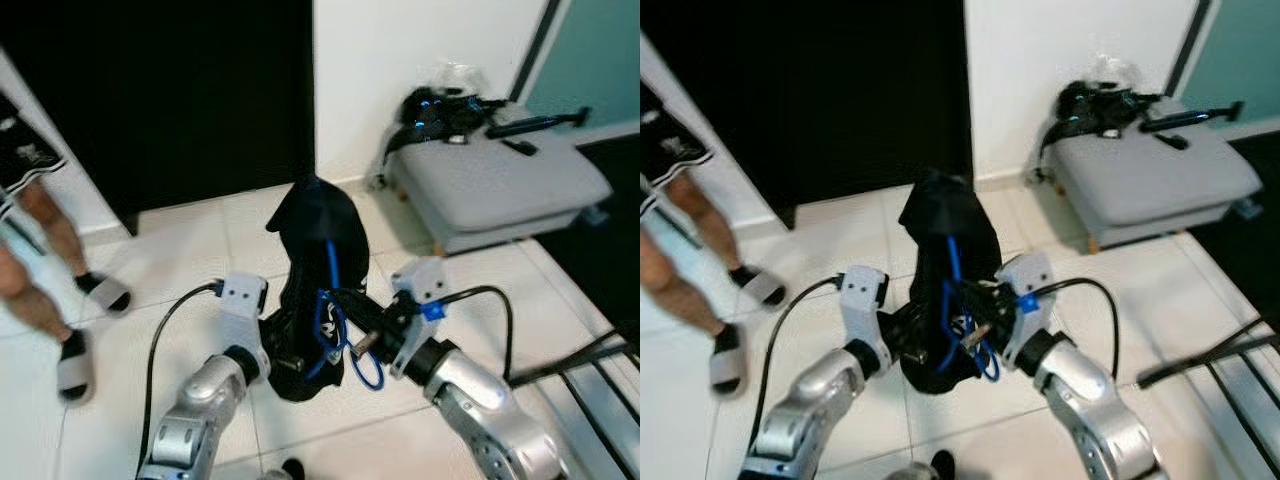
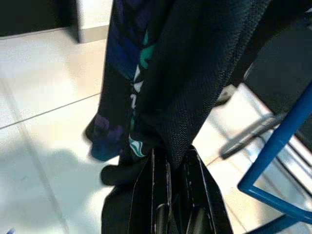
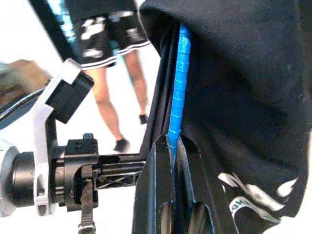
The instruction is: Hang hanger
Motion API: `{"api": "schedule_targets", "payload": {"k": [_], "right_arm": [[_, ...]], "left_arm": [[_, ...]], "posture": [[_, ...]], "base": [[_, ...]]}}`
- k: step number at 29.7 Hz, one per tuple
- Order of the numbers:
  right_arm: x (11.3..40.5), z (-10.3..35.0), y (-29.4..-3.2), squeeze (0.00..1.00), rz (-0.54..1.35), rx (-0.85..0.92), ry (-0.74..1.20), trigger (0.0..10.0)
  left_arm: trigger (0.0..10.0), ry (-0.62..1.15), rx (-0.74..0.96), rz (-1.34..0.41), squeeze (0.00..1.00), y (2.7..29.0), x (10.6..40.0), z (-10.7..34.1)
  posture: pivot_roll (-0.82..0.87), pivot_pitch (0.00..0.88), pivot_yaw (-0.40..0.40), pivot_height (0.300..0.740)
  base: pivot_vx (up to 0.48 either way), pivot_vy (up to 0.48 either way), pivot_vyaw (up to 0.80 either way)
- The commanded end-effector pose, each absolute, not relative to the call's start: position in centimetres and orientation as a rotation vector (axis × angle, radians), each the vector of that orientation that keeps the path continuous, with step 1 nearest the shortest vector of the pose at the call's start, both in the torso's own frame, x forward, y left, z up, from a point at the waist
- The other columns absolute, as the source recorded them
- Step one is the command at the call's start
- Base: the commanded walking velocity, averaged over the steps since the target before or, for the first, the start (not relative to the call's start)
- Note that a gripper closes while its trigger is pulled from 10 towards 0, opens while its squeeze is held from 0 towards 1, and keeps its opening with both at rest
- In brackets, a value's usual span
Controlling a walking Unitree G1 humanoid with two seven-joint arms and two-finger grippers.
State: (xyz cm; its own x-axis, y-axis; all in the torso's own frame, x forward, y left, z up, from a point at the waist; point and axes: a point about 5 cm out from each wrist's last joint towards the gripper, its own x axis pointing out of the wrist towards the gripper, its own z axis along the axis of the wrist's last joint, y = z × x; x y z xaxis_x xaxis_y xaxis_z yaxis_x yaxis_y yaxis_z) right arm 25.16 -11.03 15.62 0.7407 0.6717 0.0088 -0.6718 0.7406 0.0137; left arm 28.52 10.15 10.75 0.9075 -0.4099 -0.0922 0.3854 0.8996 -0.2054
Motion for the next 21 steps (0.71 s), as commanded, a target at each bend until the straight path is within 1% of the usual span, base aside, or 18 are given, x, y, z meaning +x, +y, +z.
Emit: {"api": "schedule_targets", "payload": {"k": [1,15,16,17,18,19,21], "right_arm": [[24.44,12.52,-11.38,0.00,0.738,-0.014,0.164,10.0],[24.39,12.55,-11.45,0.00,0.744,-0.010,0.161,10.0],[24.36,12.58,-11.46,0.02,0.749,-0.011,0.157,10.0],[24.36,12.58,-11.46,0.02,0.749,-0.011,0.157,10.0],[24.32,12.65,-11.46,0.97,0.753,-0.006,0.149,10.0],[24.27,12.72,-11.46,1.00,0.759,-0.004,0.143,10.0],[24.24,12.76,-11.47,1.00,0.761,-0.003,0.140,10.0]], "left_arm": [[10.0,-0.002,-0.226,-0.389,0.00,10.71,29.05,13.26],[10.0,-0.001,-0.233,-0.388,0.00,10.59,29.05,13.25],[10.0,-0.002,-0.234,-0.388,0.00,10.58,29.06,13.26],[10.0,-0.002,-0.234,-0.388,0.00,10.58,29.06,13.26],[10.0,-0.002,-0.235,-0.388,0.00,10.58,29.07,13.27],[10.0,-0.003,-0.236,-0.387,0.00,10.57,29.08,13.27],[10.0,-0.003,-0.236,-0.387,0.00,10.58,29.08,13.27]], "posture": [[-0.03,0.234,0.044,0.740],[-0.03,0.233,0.043,0.740],[-0.03,0.234,0.042,0.740],[-0.03,0.234,0.042,0.740],[-0.03,0.233,0.042,0.740],[-0.03,0.233,0.042,0.740],[-0.03,0.233,0.042,0.740]], "base": [[0.000,0.000,0.76],[0.000,0.000,0.76],[0.000,0.000,0.73],[0.000,0.000,0.73],[0.000,0.000,0.72],[0.000,0.000,0.72],[0.000,0.000,0.72]]}}
